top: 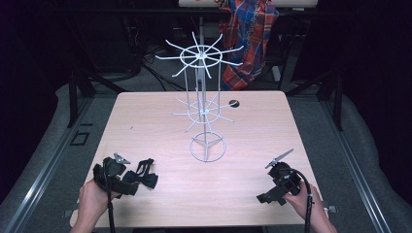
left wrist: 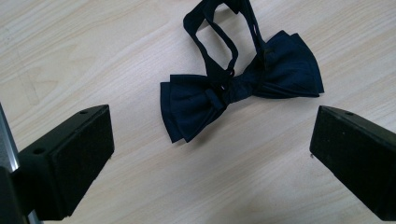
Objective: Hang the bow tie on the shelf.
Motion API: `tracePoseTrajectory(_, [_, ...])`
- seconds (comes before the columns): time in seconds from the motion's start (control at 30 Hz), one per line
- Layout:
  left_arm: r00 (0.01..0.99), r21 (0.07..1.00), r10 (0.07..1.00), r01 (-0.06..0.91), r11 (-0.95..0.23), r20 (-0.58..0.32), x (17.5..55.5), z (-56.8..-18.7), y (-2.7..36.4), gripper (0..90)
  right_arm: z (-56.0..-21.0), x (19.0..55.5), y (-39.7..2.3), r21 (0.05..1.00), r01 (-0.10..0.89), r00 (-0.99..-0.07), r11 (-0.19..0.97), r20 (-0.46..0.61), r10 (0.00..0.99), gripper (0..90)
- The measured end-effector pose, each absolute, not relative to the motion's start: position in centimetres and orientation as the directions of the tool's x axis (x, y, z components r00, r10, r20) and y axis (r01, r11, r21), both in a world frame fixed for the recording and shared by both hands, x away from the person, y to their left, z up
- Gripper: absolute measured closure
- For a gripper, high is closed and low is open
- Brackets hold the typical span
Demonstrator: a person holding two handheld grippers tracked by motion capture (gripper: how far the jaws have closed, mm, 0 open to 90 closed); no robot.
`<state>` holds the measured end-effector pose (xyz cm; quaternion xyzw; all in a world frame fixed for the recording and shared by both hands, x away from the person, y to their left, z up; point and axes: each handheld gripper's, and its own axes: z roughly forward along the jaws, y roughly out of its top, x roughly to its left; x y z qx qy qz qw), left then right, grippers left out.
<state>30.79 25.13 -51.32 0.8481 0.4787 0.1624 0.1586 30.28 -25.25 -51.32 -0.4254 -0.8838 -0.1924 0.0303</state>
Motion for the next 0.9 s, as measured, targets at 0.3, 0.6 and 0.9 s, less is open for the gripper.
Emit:
tracePoseTrajectory(0.3, [0.473, 0.444, 0.879, 0.775, -0.45, 0.065, 31.0, -51.1, 24.9, 0.0, -51.3, 30.1, -25.2, 0.322, 0.767, -0.631, 0.555, 0.225, 0.742, 3.3])
tracePoseTrajectory(0.6, [0.468, 0.445, 0.882, 0.778, -0.443, 0.06, 31.5, -51.2, 24.7, 1.6, -51.3, 30.1, -25.0, 0.317, 0.766, -0.634, 0.559, 0.225, 0.74, 3.6])
tracePoseTrajectory(0.9, [0.473, 0.448, 0.879, 0.773, -0.45, 0.066, 32.7, -51.5, 23.4, 6.1, -51.1, 30.0, -25.0, 0.337, 0.76, -0.637, 0.556, 0.215, 0.74, 3.9])
